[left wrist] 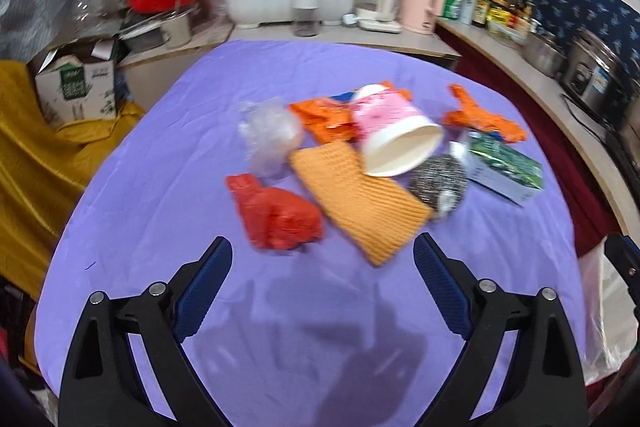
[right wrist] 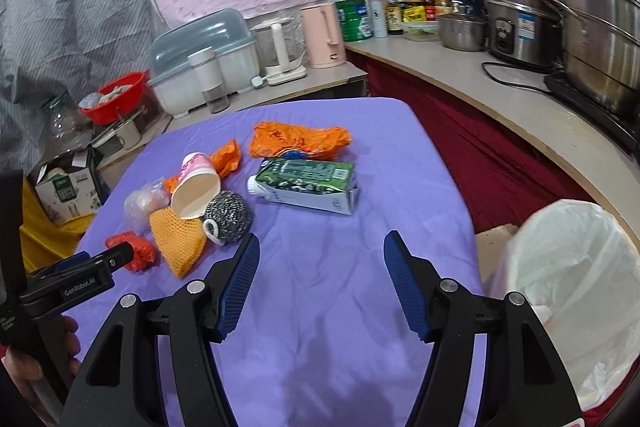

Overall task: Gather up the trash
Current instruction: 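Move both tools back toward the red plastic bag on the table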

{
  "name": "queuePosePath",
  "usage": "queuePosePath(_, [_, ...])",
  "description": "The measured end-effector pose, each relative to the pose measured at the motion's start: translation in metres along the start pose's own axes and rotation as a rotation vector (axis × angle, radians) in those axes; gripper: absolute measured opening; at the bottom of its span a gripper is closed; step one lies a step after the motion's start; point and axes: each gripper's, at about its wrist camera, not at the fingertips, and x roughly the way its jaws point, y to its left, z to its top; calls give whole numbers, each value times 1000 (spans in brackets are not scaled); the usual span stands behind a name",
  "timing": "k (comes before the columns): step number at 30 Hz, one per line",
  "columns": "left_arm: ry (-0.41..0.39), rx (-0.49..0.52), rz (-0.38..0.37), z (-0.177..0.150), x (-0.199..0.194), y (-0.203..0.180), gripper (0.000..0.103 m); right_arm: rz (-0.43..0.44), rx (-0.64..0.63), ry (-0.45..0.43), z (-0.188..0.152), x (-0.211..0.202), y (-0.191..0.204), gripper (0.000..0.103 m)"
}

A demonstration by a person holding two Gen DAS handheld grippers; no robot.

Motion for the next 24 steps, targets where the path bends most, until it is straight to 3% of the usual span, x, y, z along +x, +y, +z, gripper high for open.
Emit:
queuePosePath(6, [33,-55,32,8,26,28,88,13,-32,11,14,30,17,63])
queuePosePath(13, [81,-83,3,12,54,38,89,23,-31,22,44,76,28,63])
queuePosePath(19, [99,-101,-37,19,72,41,87,36,-67,40,70,122,46,69])
queuePosePath(24, [119,-90,-69,22,81,40,67,18,-158,61,81,162,67,71])
